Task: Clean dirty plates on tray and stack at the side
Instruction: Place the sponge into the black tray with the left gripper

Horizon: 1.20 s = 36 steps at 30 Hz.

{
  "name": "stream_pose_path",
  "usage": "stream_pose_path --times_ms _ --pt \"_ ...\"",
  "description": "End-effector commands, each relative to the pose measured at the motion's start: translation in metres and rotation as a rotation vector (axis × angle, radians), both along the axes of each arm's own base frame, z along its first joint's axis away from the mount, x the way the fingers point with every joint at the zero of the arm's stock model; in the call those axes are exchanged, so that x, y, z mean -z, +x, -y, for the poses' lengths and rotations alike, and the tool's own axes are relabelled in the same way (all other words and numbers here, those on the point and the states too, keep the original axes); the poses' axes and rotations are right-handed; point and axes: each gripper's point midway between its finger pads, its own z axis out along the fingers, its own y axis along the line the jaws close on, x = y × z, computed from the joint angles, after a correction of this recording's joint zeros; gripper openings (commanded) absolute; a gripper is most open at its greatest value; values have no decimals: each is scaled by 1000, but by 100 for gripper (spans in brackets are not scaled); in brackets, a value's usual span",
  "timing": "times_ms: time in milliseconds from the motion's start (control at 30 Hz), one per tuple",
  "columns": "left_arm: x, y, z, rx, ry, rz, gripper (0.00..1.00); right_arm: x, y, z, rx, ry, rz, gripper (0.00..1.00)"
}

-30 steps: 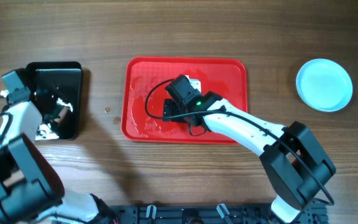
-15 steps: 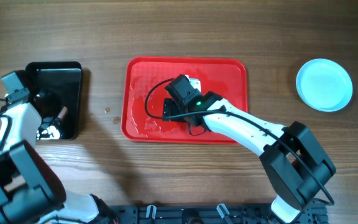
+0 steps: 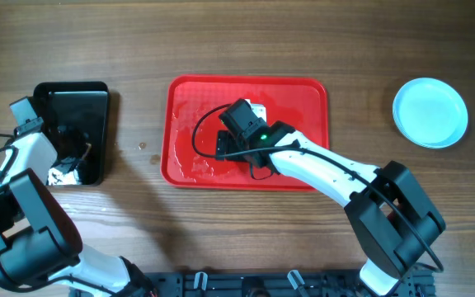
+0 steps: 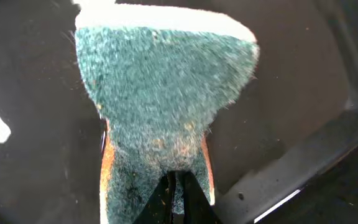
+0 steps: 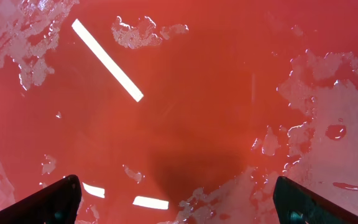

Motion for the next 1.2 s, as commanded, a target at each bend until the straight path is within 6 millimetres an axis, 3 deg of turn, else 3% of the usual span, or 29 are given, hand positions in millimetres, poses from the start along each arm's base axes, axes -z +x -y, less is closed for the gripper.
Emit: stream_pose_path --times_ms 0,133,200,400,700,933,1033,1167 --pt "-33 10 -2 13 38 99 4 3 4 1 4 -21 13 100" --pt "-66 22 -12 6 113 203 4 3 4 1 4 -21 13 100" --pt "-69 22 -20 -12 152 203 4 3 4 1 4 -21 13 100" --pt "-58 11 -42 -75 257 120 4 3 4 2 5 -23 15 100" --pt "-22 17 -46 -23 255 66 4 3 5 2 7 -26 18 100" --pt "5 4 -53 -44 281 -35 4 3 5 2 6 -26 18 100" --pt "4 5 -52 -41 274 -31 4 3 5 2 7 -26 19 100" --pt "-23 15 -40 -13 229 62 4 3 6 3 9 -29 21 100"
